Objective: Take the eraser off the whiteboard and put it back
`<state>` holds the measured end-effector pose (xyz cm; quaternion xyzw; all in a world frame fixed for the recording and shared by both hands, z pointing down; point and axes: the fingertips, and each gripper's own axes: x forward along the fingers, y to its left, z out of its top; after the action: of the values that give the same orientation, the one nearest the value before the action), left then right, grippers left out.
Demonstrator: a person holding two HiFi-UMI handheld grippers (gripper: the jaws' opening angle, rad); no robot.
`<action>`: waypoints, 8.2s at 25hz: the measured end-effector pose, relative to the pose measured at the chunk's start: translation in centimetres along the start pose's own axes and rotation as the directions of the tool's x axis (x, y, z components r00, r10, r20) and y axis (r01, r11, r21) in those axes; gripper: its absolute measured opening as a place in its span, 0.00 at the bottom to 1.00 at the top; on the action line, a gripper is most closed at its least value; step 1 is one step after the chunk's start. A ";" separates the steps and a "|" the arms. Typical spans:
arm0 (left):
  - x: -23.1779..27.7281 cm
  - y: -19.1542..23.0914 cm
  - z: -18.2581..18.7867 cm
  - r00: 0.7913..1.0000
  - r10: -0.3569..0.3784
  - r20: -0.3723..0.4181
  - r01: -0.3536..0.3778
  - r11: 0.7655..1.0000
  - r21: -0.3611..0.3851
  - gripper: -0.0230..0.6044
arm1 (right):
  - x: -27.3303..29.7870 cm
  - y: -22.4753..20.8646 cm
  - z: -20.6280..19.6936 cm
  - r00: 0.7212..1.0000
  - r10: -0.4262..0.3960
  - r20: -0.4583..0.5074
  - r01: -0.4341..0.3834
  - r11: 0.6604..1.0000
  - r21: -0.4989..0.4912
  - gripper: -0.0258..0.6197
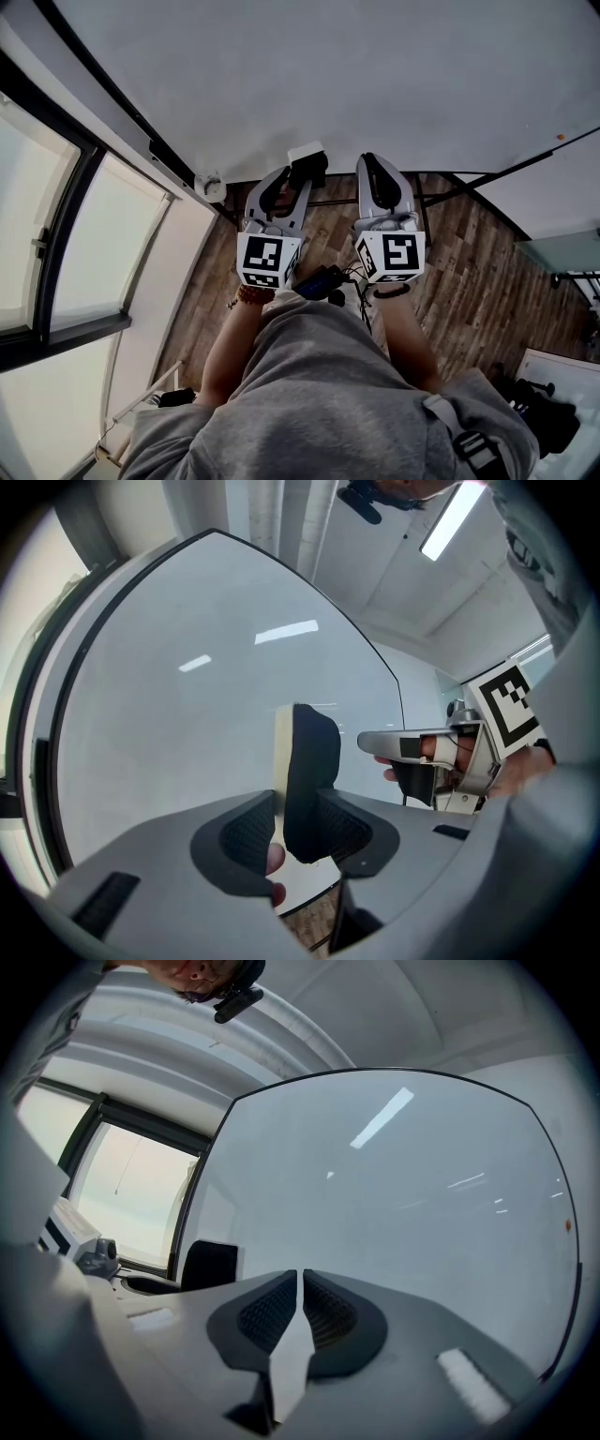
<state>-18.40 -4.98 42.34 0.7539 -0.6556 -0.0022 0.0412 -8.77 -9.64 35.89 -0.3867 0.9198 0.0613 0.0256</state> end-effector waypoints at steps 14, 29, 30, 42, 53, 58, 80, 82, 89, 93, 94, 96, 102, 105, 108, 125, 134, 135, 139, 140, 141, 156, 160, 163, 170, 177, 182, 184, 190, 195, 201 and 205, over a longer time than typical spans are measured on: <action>1.3 0.7 0.3 1.000 -0.006 0.000 0.006 1.000 0.012 0.25 | 0.7 -0.9 -0.4 1.000 -0.015 0.007 0.015 1.000 0.019 0.09; 2.5 1.1 0.5 1.000 -0.005 0.004 0.005 1.000 0.008 0.25 | 1.8 -1.9 -0.5 1.000 -0.018 0.003 0.018 1.000 0.016 0.09; 2.6 1.2 0.4 1.000 -0.006 0.004 0.006 1.000 0.009 0.25 | 1.9 -1.9 -0.6 1.000 -0.017 0.003 0.017 1.000 0.016 0.09; 3.4 1.5 0.5 1.000 -0.018 0.001 0.018 1.000 0.008 0.25 | 2.6 -2.3 -0.5 1.000 -0.022 0.004 0.022 1.000 0.014 0.09; 3.8 1.8 0.2 1.000 -0.029 0.000 0.029 1.000 -0.009 0.25 | 3.2 -2.0 -0.7 1.000 -0.016 -0.001 0.016 1.000 0.014 0.09; 3.9 2.2 0.0 1.000 -0.030 -0.001 0.030 0.999 -0.014 0.25 | 3.5 -2.0 -0.9 1.000 -0.018 -0.002 0.018 1.000 0.013 0.09; 4.9 4.1 0.2 1.000 -0.019 0.010 0.019 0.999 -0.026 0.25 | 5.6 -1.5 -1.3 1.000 -0.006 -0.016 0.006 1.000 0.007 0.09; 4.9 4.3 0.1 1.000 -0.017 0.009 0.017 0.999 -0.028 0.25 | 5.7 -1.6 -1.2 1.000 -0.006 -0.015 0.006 1.000 0.009 0.09; 5.0 4.5 0.1 1.000 -0.020 0.011 0.020 0.999 -0.026 0.25 | 5.8 -1.6 -1.3 1.000 -0.010 -0.014 0.010 1.000 0.009 0.09; 5.1 4.4 0.2 1.000 -0.024 0.010 0.024 0.999 -0.029 0.25 | 5.9 -1.7 -1.2 1.000 -0.013 -0.012 0.013 1.000 0.011 0.09; 5.1 4.4 0.2 1.000 -0.024 0.011 0.024 0.999 -0.030 0.25 | 5.9 -1.7 -1.2 1.000 -0.013 -0.012 0.013 1.000 0.011 0.09; 5.1 4.5 0.2 1.000 -0.022 0.011 0.023 0.999 -0.030 0.25 | 5.9 -1.7 -1.2 1.000 -0.013 -0.011 0.013 1.000 0.012 0.09; 5.2 4.6 0.2 1.000 -0.020 0.015 0.020 0.999 -0.033 0.25 | 5.9 -1.8 -1.1 1.000 -0.012 -0.008 0.012 1.000 0.011 0.09; 5.2 4.6 0.1 1.000 -0.023 0.014 0.024 0.999 -0.041 0.25 | 5.9 -1.9 -0.9 1.000 -0.016 -0.003 0.016 1.000 0.008 0.09; 5.2 4.5 0.2 1.000 -0.023 0.012 0.023 0.999 -0.027 0.25 | 5.8 -2.0 -0.9 1.000 -0.017 -0.001 0.017 1.000 0.008 0.09; 5.3 5.5 0.7 1.000 -0.004 0.014 0.005 0.999 -0.047 0.25 | 5.5 -2.2 -1.0 1.000 -0.020 -0.008 0.020 1.000 0.006 0.09; 5.5 5.7 0.7 1.000 -0.006 0.003 0.006 0.999 -0.048 0.25 | 5.3 -2.3 -1.0 1.000 -0.025 -0.003 0.025 1.000 0.006 0.09; 5.5 5.7 0.6 1.000 -0.007 0.002 0.007 0.999 -0.051 0.25 | 5.3 -2.4 -1.0 1.000 -0.026 -0.002 0.026 1.000 0.006 0.09; 5.6 5.6 0.6 1.000 -0.015 -0.003 0.015 0.997 -0.070 0.26 | 5.2 -2.4 -0.9 1.000 -0.030 0.000 0.030 1.000 0.006 0.09; 5.6 5.6 0.6 1.000 -0.018 -0.004 0.017 0.997 -0.077 0.26 | 5.2 -2.4 -0.9 1.000 -0.029 0.000 0.029 1.000 0.006 0.09; 5.6 5.6 0.6 1.000 -0.019 -0.005 0.018 0.997 -0.081 0.26 | 5.2 -2.4 -0.9 1.000 -0.029 0.000 0.029 1.000 0.007 0.09; 5.7 5.3 1.0 0.999 -0.046 -0.029 0.043 0.996 -0.072 0.29 | 5.6 -1.1 -0.5 1.000 0.004 0.013 -0.004 1.000 -0.029 0.09; 5.7 5.7 0.9 0.999 -0.030 -0.024 0.028 0.997 -0.073 0.29 | 6.1 2.1 0.5 0.991 0.128 0.044 -0.123 0.988 -0.091 0.09; 5.6 5.8 0.9 0.999 -0.026 -0.023 0.025 0.997 -0.069 0.29 | 6.4 4.1 0.9 0.978 0.202 0.052 -0.196 0.975 -0.107 0.09; 5.5 5.7 1.0 0.999 -0.028 -0.021 0.026 0.998 -0.061 0.29 | 6.6 4.8 1.0 0.976 0.215 0.047 -0.210 0.973 -0.093 0.09; 5.3 5.6 1.0 0.999 -0.045 -0.019 0.044 0.998 -0.046 0.29 | 6.5 4.6 0.7 0.979 0.202 0.042 -0.198 0.977 -0.078 0.09; 5.1 5.3 1.0 0.998 -0.054 -0.017 0.053 0.997 -0.055 0.29 | 6.3 4.5 0.5 0.979 0.200 0.034 -0.197 0.978 -0.070 0.09; 5.0 5.2 0.9 0.998 -0.059 -0.016 0.058 0.997 -0.054 0.29 | 6.3 4.5 0.4 0.980 0.198 0.033 -0.196 0.978 -0.064 0.09; 4.5 5.1 0.6 0.998 -0.054 -0.020 0.053 0.997 -0.054 0.29 | 6.0 4.6 0.4 0.979 0.202 0.036 -0.200 0.978 -0.053 0.09; 4.1 5.0 0.6 0.999 -0.047 -0.019 0.046 0.998 -0.053 0.29 | 5.8 4.8 0.3 0.978 0.205 0.035 -0.203 0.978 -0.048 0.09; 3.1 4.8 0.1 0.999 -0.037 -0.024 0.036 0.998 -0.060 0.29 | 5.3 5.3 0.2 0.975 0.220 0.023 -0.219 0.974 -0.056 0.09; 2.5 4.8 -0.3 0.999 -0.025 -0.027 0.023 0.997 -0.068 0.29 | 5.0 5.7 -0.1 0.973 0.231 0.017 -0.229 0.972 -0.056 0.09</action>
<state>-22.82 -8.08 43.11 0.7598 -0.6456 -0.0142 0.0757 -16.34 -9.22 36.07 -0.2774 0.9561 0.0929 0.0187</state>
